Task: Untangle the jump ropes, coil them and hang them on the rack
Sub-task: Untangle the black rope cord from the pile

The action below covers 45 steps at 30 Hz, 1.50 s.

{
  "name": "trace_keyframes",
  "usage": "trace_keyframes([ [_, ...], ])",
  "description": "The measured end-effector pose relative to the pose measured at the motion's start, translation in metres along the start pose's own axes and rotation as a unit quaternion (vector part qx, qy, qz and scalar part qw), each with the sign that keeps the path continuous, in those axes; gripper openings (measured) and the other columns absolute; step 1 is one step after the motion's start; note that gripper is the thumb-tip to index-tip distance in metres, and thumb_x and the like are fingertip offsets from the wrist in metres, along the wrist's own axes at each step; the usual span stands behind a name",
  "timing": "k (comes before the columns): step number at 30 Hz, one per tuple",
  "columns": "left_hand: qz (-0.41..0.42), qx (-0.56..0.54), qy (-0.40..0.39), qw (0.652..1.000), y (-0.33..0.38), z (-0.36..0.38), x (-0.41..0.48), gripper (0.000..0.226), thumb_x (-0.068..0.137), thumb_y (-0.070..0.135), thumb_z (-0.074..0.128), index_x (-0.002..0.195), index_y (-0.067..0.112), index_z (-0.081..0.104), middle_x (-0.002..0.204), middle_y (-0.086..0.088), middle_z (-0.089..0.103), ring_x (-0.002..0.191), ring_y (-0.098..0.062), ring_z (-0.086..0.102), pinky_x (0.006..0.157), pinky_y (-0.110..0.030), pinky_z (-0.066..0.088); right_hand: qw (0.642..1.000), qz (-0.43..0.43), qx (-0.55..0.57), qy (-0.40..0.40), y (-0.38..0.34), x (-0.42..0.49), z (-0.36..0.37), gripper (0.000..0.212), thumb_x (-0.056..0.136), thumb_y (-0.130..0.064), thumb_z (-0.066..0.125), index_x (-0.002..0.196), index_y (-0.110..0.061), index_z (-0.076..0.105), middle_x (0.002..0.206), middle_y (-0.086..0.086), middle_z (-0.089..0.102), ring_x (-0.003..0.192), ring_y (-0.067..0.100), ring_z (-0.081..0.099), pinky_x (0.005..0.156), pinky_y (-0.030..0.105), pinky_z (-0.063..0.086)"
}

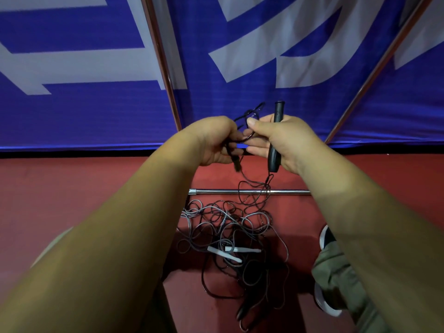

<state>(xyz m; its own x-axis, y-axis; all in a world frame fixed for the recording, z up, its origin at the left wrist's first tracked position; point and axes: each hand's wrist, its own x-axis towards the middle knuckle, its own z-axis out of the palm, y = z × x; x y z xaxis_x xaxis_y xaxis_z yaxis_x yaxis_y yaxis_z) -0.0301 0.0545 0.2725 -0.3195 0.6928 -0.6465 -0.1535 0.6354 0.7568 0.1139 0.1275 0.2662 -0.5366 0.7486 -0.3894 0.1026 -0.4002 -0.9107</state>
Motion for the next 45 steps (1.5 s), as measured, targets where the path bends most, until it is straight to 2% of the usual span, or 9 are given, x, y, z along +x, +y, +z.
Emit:
trace_keyframes([
  [3, 0.010, -0.090, 0.025, 0.996, 0.002, -0.003, 0.002, 0.025, 0.093, 0.004, 0.041, 0.102, 0.006, 0.065, 0.086, -0.011, 0.061, 0.072, -0.023, 0.068, 0.074, -0.036, 0.063, 0.999, 0.036, -0.014, 0.010, 0.005, 0.005, 0.001, 0.016, 0.100, -0.015, 0.075, 0.104, -0.010, 0.059, 0.104, 0.020, 0.078, 0.083, 0.029, 0.081, 0.072, 0.045, 0.067],
  [6, 0.030, -0.176, 0.043, 0.983, 0.003, -0.001, 0.003, 0.028, 0.091, -0.003, 0.037, 0.097, 0.000, 0.064, 0.095, -0.017, 0.058, 0.088, -0.028, 0.067, 0.094, -0.046, 0.061, 0.994, 0.084, -0.063, -0.006, 0.014, 0.006, 0.003, 0.014, 0.104, -0.023, 0.070, 0.105, -0.012, 0.062, 0.115, 0.016, 0.076, 0.089, 0.027, 0.079, 0.072, 0.042, 0.066],
  [12, 0.037, -0.278, 0.034, 0.959, 0.000, 0.007, 0.001, 0.029, 0.094, -0.011, 0.032, 0.097, -0.002, 0.060, 0.092, -0.014, 0.052, 0.074, -0.021, 0.056, 0.106, -0.053, 0.054, 0.993, 0.099, -0.072, 0.003, 0.027, 0.014, 0.008, 0.036, 0.104, -0.025, 0.070, 0.134, -0.009, 0.059, 0.128, 0.012, 0.067, 0.099, 0.030, 0.075, 0.077, 0.046, 0.065],
  [21, 0.027, -0.392, 0.044, 0.918, 0.003, 0.003, 0.000, 0.042, 0.089, -0.014, 0.025, 0.124, 0.000, 0.042, 0.090, -0.018, 0.054, 0.070, -0.039, 0.072, 0.080, -0.055, 0.065, 0.995, 0.080, 0.052, -0.008, 0.017, 0.014, 0.012, 0.019, 0.111, -0.023, 0.056, 0.104, -0.013, 0.070, 0.113, 0.009, 0.076, 0.104, 0.027, 0.076, 0.099, 0.044, 0.058],
  [29, 0.033, -0.278, 0.035, 0.959, 0.004, 0.007, -0.004, 0.046, 0.099, -0.011, 0.036, 0.138, 0.005, 0.053, 0.106, -0.022, 0.065, 0.066, -0.025, 0.075, 0.080, -0.043, 0.066, 0.994, 0.032, 0.086, 0.061, 0.016, 0.021, 0.007, 0.005, 0.105, -0.013, 0.063, 0.109, -0.011, 0.064, 0.105, 0.009, 0.079, 0.094, 0.024, 0.077, 0.083, 0.040, 0.062],
  [33, 0.035, -0.211, 0.025, 0.977, 0.003, 0.012, -0.003, 0.026, 0.107, -0.002, 0.041, 0.102, 0.002, 0.066, 0.081, -0.011, 0.074, 0.075, -0.018, 0.074, 0.071, -0.030, 0.065, 0.995, -0.002, 0.066, 0.071, 0.015, 0.022, 0.005, 0.012, 0.103, -0.009, 0.064, 0.101, -0.016, 0.054, 0.093, 0.004, 0.080, 0.085, 0.021, 0.075, 0.068, 0.035, 0.055],
  [37, 0.040, -0.105, 0.088, 0.990, -0.001, 0.005, 0.003, 0.021, 0.101, 0.001, 0.051, 0.097, 0.014, 0.068, 0.110, -0.014, 0.072, 0.091, -0.029, 0.068, 0.067, -0.036, 0.061, 0.996, -0.027, 0.024, 0.081, 0.015, 0.019, 0.003, 0.020, 0.102, -0.005, 0.063, 0.096, -0.019, 0.050, 0.092, 0.008, 0.078, 0.074, 0.019, 0.070, 0.058, 0.031, 0.053],
  [43, 0.155, -0.174, 0.133, 0.963, 0.006, -0.002, 0.001, 0.017, 0.111, 0.016, 0.040, 0.112, 0.021, 0.057, 0.072, 0.000, 0.061, 0.066, -0.019, 0.074, 0.066, -0.038, 0.064, 0.979, 0.015, -0.172, 0.107, 0.023, 0.019, -0.006, 0.013, 0.103, -0.012, 0.062, 0.096, -0.021, 0.056, 0.092, 0.006, 0.078, 0.066, 0.014, 0.060, 0.056, 0.030, 0.043],
  [45, 0.165, -0.195, 0.132, 0.958, 0.008, -0.004, 0.000, 0.020, 0.112, 0.019, 0.041, 0.118, 0.017, 0.061, 0.067, 0.001, 0.055, 0.045, -0.010, 0.055, 0.053, -0.027, 0.056, 0.969, 0.033, -0.218, 0.111, 0.029, 0.021, -0.006, 0.010, 0.102, -0.015, 0.066, 0.095, -0.021, 0.062, 0.098, 0.009, 0.079, 0.073, 0.021, 0.065, 0.060, 0.033, 0.045],
])
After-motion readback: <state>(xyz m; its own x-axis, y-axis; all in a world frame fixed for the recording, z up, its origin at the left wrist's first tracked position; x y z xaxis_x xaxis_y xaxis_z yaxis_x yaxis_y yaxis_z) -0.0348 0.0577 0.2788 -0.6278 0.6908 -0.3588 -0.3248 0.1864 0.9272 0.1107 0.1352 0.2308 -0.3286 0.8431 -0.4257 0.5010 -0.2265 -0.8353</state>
